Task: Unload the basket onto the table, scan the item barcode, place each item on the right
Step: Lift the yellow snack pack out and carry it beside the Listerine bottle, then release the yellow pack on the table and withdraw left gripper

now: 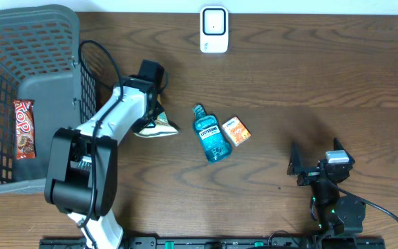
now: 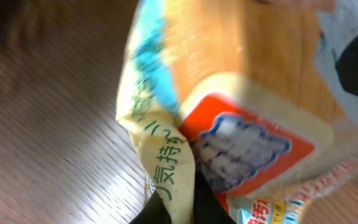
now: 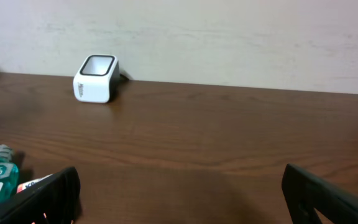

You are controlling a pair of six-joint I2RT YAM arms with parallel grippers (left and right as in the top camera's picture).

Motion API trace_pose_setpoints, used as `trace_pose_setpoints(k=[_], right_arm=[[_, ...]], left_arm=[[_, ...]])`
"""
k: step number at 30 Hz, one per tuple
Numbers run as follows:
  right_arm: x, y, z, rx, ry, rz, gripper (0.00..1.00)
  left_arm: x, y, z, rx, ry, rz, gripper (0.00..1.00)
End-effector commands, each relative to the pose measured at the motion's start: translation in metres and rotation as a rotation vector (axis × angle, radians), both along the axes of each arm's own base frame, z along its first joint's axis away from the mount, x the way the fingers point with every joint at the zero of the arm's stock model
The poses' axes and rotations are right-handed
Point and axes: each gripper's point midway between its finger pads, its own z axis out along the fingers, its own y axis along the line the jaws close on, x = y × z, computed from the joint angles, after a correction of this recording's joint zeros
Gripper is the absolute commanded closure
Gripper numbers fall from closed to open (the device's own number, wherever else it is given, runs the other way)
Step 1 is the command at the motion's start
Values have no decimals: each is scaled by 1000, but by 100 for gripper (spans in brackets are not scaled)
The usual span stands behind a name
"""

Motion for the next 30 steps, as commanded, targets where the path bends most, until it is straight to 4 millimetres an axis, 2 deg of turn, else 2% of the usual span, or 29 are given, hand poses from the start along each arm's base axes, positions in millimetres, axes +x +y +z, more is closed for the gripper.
trace_pose_setpoints(k=[1,5,11,15,20,23,24,25,26,30], right_arm=[[0,0,-2,-14,4,2,1],[0,0,-2,-15,4,2,1],[0,0,-2,-15,4,2,1],[0,0,-2,-14,4,2,1],[0,0,-2,-14,4,2,1],[0,0,-2,-14,4,2,1],[0,0,-2,-15,4,2,1],[0,0,-2,-15,4,2,1],[0,0,-2,-14,4,2,1],[0,0,-2,-15,4,2,1]], left_arm=[[2,-17,14,3,-38,-42,93],[-4,-47,14,6,-40,-152,93],[-13,-108,17,-6,-86,-354,93],[-11,-141,22,-18,-147,-485,92],[-8,-151,32,-7,-185,-589,91],[-7,-146,48,8,-205,-638,51],[-7,-145,55,13,-216,-653,30],[-7,-138,80,27,-256,-668,15],[-7,-133,93,34,-279,-662,11],[-4,-103,173,89,-444,-608,5]])
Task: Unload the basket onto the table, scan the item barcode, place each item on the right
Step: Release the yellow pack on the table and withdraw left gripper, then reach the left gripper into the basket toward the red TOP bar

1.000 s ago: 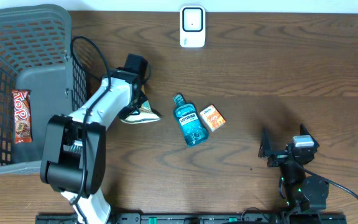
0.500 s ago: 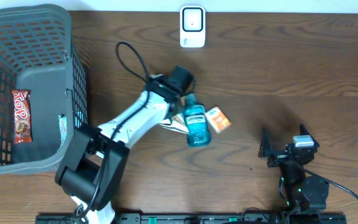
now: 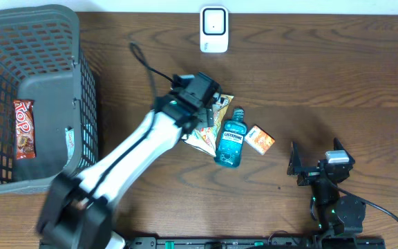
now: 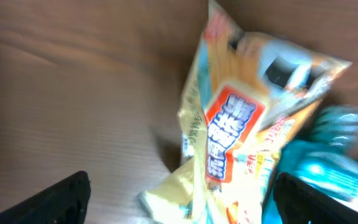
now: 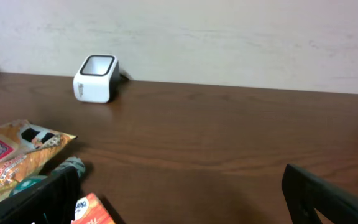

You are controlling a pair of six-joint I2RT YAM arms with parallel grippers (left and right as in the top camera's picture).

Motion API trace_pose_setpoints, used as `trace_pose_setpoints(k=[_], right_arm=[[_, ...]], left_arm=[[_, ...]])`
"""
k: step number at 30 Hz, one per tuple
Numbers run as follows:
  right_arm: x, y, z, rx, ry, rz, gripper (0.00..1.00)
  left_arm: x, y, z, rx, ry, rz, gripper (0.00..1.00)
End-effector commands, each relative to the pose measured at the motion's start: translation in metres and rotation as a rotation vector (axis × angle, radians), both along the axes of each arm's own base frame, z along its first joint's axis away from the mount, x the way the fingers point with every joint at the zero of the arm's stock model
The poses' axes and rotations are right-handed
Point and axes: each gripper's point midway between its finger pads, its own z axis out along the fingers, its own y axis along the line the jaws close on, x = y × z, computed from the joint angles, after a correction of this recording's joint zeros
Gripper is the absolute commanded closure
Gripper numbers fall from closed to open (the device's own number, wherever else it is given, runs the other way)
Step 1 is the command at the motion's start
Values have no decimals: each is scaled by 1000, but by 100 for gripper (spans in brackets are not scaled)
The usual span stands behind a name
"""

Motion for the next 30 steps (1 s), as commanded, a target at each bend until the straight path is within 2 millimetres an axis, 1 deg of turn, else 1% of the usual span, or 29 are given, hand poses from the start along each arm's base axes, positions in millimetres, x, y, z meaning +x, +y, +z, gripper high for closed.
trace_pose_setpoints(k=[1,2,3,4,5,7,8,10,11,12,13,15,18,21,22,25,26,30], right_arm=[[0,0,-2,-14,4,2,1],[0,0,-2,-15,4,2,1],[0,0,-2,-14,4,2,1],[0,0,-2,-14,4,2,1],[0,0,-2,-14,4,2,1],[0,0,-2,-15,4,2,1],[0,0,-2,-15,4,2,1],[0,0,-2,-15,4,2,1],[0,0,-2,-15,4,2,1],[0,0,-2,-15,4,2,1],[0,0,-2,-15,4,2,1],[0,0,-2,-15,4,2,1],[0,0,-2,-15,4,2,1],[0,0,-2,-15,4,2,1],[0,0,-2,-14,4,2,1],[0,0,-2,-15,4,2,1],[0,0,-2,-15,4,2,1],[0,0,-2,-14,4,2,1]], left_arm=[[17,29,108,-12,-270,18,4],[17,40,133,-18,-333,30,4],[16,52,154,-24,-387,53,4],[14,68,177,-28,-449,101,4],[11,86,196,-26,-504,151,4],[0,132,231,-9,-611,284,4],[-6,153,241,0,-644,348,3],[-20,195,253,13,-683,497,3],[-28,217,255,8,-689,591,3],[-34,232,254,-2,-691,661,3],[-43,253,250,-10,-682,763,3],[-52,280,237,-11,-634,873,3],[-55,304,205,-29,-518,953,3],[-60,324,157,-122,-351,1125,3],[-64,331,123,-193,-214,1228,3],[-57,329,80,-293,-22,1245,3],[-55,328,61,-311,64,1221,3],[-56,332,19,-281,239,1161,3]])
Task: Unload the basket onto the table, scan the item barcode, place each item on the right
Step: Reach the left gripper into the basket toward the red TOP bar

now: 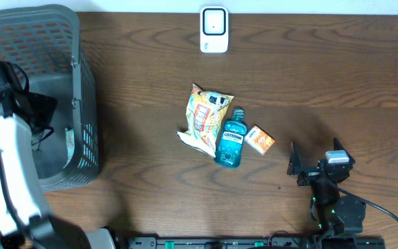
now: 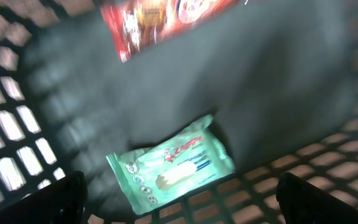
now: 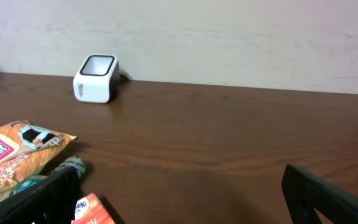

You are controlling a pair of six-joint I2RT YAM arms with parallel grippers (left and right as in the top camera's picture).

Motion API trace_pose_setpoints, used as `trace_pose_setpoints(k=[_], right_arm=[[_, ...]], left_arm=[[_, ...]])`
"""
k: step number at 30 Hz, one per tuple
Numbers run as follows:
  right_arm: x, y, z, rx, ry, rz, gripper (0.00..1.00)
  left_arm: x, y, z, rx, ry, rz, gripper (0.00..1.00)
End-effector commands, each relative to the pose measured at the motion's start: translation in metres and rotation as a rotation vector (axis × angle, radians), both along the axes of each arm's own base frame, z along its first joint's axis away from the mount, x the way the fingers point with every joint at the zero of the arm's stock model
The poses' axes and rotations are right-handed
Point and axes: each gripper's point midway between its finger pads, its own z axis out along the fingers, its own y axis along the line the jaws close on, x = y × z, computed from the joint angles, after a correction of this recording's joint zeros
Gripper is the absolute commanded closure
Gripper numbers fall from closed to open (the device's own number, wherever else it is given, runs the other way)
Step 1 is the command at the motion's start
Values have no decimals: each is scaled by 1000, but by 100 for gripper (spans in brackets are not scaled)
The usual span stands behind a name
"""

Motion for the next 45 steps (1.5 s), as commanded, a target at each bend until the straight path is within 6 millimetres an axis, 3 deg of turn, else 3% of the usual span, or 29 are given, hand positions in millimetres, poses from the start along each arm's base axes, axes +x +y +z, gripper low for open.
trace_pose_setpoints(k=[1,12,19,20,22,24,25,27,32,35,38,41,45], right_arm=[[0,0,-2,-14,4,2,1],[0,0,-2,-14,4,2,1],[0,0,-2,-15,4,2,1],[0,0,-2,-15,4,2,1],[0,0,-2,-15,4,2,1],[0,0,-2,-14,4,2,1],[0,0,-2,-15,4,2,1],[0,0,-2,-15,4,2,1],[0,0,-2,-15,4,2,1],[0,0,-2,-15,4,2,1],[0,0,-2,-14,4,2,1],[0,0,-2,-14,4,2,1],[0,0,-2,-14,4,2,1]], left_arm=[[1,-13,-39,-146,98,-88,3],[-2,-19,-124,-286,330,-242,2],[-3,-41,-164,-453,369,-337,6],[-4,-44,-167,-471,374,-345,14],[-8,-46,-172,-488,397,-343,54],[-9,-47,-171,-492,403,-342,85],[-9,-46,-169,-490,400,-342,92],[-6,-45,-164,-476,382,-345,92],[9,-37,-132,-421,311,-354,92],[21,-30,-96,-353,224,-363,93],[34,-24,-49,-262,109,-376,92],[43,-18,15,-136,-40,-389,93],[35,-19,101,23,-248,-345,93]])
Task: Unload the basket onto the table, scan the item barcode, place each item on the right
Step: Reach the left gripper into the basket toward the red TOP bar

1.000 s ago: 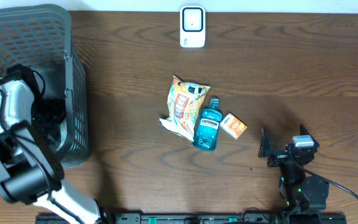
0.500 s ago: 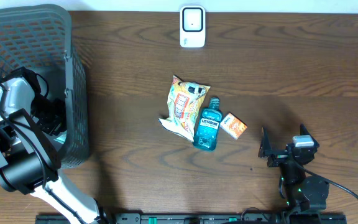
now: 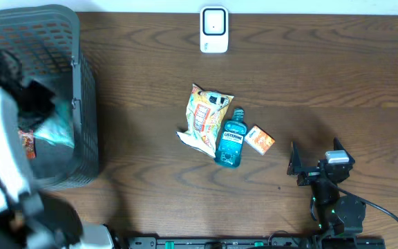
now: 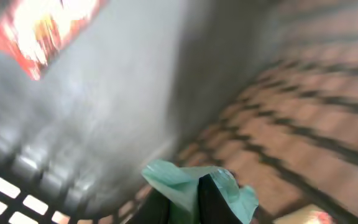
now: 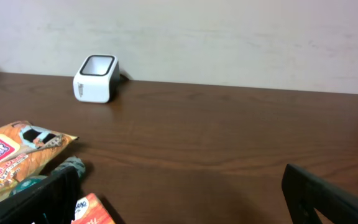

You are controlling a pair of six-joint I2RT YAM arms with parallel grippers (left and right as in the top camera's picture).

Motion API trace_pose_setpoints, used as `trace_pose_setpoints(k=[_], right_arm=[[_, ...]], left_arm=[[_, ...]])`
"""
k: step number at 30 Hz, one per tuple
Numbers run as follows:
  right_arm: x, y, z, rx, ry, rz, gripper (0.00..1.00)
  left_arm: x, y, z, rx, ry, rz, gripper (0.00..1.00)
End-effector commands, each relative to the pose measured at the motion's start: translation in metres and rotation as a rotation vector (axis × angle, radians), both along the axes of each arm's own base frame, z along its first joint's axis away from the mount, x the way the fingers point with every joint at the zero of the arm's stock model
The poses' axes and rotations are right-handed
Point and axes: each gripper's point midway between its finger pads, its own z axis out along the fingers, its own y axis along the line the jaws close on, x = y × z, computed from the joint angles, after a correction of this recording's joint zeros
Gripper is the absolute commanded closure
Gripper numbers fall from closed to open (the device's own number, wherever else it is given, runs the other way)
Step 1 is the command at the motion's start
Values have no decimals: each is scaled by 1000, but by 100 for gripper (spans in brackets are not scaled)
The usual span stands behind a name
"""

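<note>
My left gripper [image 4: 194, 194] is inside the grey basket [image 3: 43, 28] at the table's left end, shut on a pale green packet [image 4: 180, 179]. Overhead, that green packet [image 3: 55, 128] shows beside the arm, above the basket floor. The white scanner [image 3: 213, 29] stands at the table's far edge, also the white scanner [image 5: 95, 78]. My right gripper [image 3: 316, 167] rests open at the front right, nothing between its fingers [image 5: 45, 193].
A red candy bar [image 3: 25, 142] lies in the basket. Mid-table lie a yellow-orange snack bag [image 3: 204, 117], a blue mouthwash bottle [image 3: 231, 145] and a small orange box [image 3: 260, 139], close together. Bare wood lies between them and the scanner.
My left gripper was open above the green packet lying on the basket floor. Now it is shut on the packet, which is off the floor. The right arm is unchanged.
First my left gripper held the snack bag left of the bottle. Then it was open with the bag lying against the bottle, bottle and box shifted right. Then it was open over the basket, above the green packet, which it now holds.
</note>
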Motion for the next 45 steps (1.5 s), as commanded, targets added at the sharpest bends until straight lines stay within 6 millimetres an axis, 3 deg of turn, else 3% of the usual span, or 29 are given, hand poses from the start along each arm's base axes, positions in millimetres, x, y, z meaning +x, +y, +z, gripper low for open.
trace_pose_setpoints(k=[1,4,8,11,15,18,22,30,37,42,45], right_arm=[[0,0,-1,-15,4,2,1],[0,0,-1,-14,4,2,1],[0,0,-1,-14,4,2,1],[0,0,-1,-14,4,2,1],[0,0,-1,-14,4,2,1],[0,0,-1,-15,4,2,1],[0,0,-1,-14,4,2,1],[0,0,-1,-15,4,2,1],[0,0,-1,-15,4,2,1],[0,0,-1,-15,4,2,1],[0,0,-1,-14,4,2,1]], left_arm=[[-16,-6,83,101,-218,63,93],[-34,-26,133,134,-387,85,93],[-50,-86,184,126,-591,-82,93],[-59,-129,198,102,-657,-226,92],[-60,-178,190,55,-651,-404,92],[-52,-218,172,16,-620,-554,92],[-28,-262,131,43,-541,-672,93],[27,-326,49,119,-378,-772,93],[56,-351,-33,87,-208,-720,93],[56,-375,-80,-4,-108,-766,93],[55,-378,-98,1,-69,-773,93]])
